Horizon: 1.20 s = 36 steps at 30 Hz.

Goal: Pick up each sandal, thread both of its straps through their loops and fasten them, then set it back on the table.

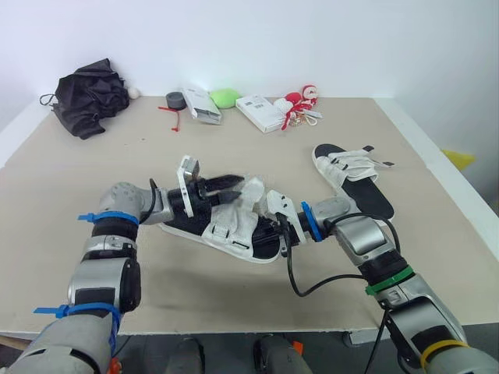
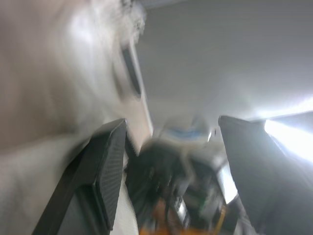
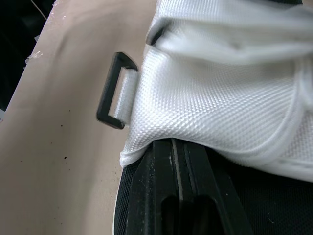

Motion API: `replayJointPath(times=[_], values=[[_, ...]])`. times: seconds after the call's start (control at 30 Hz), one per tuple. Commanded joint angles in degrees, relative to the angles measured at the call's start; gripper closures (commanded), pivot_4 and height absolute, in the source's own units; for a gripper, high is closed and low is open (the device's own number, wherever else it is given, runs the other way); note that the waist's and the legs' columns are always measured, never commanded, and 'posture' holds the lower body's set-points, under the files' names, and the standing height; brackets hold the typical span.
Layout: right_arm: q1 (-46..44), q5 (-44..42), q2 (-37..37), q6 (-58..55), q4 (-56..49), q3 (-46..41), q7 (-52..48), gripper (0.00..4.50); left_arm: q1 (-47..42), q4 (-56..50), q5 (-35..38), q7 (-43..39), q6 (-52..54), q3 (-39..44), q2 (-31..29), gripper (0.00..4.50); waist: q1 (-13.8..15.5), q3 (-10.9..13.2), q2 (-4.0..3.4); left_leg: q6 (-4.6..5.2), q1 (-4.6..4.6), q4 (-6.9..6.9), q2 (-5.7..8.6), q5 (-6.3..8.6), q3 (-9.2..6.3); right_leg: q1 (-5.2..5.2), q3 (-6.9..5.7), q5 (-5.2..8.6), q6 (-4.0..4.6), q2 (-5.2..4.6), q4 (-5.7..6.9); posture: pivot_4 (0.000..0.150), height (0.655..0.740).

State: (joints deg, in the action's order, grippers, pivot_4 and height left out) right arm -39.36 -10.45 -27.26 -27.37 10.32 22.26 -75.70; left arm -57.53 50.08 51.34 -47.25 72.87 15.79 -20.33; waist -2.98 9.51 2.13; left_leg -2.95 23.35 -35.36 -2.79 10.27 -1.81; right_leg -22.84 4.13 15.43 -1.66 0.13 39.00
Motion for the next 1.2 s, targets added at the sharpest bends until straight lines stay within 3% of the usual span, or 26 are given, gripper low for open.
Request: replayJointPath(times=[0.03, 0.43, 0.67, 0.9, 1.03, 1.2], values=[[1.5, 1.9, -0.3, -1.4, 1.7, 2.9, -0.3, 4.50, -0.5, 0.3, -3.1, 0.9, -1.2, -0.1, 0.5, 1.38, 0.0, 0.0, 0.00, -0.07, 0.00, 0.03, 0.00, 0.05, 0.00, 0.00, 0.00, 0.06, -0.01, 0.00, -0.01, 0.150, 0.7400], [1.9, 1.9, -0.3, -1.5, 1.6, 2.8, -0.1, 4.50, -1.1, -0.5, -7.6, 1.5, -1.5, 0.7, 2.2, 1.38, -0.1, 0.0, 0.00, -0.22, 0.02, 0.08, -0.01, 0.20, 0.00, -0.05, 0.02, 0.23, -0.03, 0.02, -0.01, 0.150, 0.7400], [1.9, 1.9, -0.3, -1.5, 1.7, 2.7, 0.1, 4.50, 1.5, 0.3, -19.4, 2.4, -7.5, -9.7, -0.2, 1.38, -0.1, 0.0, -0.02, -0.23, -0.05, 0.08, -0.01, 0.20, 0.00, 0.02, 0.03, 0.23, -0.03, 0.02, -0.01, 0.150, 0.7400], [2.2, 1.9, -0.6, -1.4, 1.4, 2.8, 0.4, 4.50, 0.4, 0.9, -23.4, -2.8, -9.6, -15.1, -1.0, 1.38, -0.2, -0.2, -0.31, -0.22, -0.36, 0.07, -0.01, 0.20, 0.01, 0.32, 0.02, 0.22, -0.01, 0.02, -0.01, 0.150, 0.7400], [2.1, 1.9, -0.6, -1.3, 1.4, 2.9, 0.5, 4.50, -2.7, 3.7, -22.1, -3.0, -9.5, -12.0, -0.1, 1.38, -0.2, -0.2, -0.31, -0.22, -0.40, 0.07, -0.01, 0.20, 0.00, 0.37, 0.02, 0.23, 0.00, 0.02, -0.01, 0.150, 0.7400], [1.9, 2.0, -0.6, -1.1, 1.9, 2.9, 0.5, 4.50, -9.5, 10.5, -16.9, -0.5, -8.4, -1.8, 0.7, 1.38, -0.2, -0.1, -0.15, -0.22, -0.30, 0.07, -0.01, 0.20, -0.02, 0.29, 0.00, 0.24, 0.00, 0.02, -0.01, 0.150, 0.7400]])
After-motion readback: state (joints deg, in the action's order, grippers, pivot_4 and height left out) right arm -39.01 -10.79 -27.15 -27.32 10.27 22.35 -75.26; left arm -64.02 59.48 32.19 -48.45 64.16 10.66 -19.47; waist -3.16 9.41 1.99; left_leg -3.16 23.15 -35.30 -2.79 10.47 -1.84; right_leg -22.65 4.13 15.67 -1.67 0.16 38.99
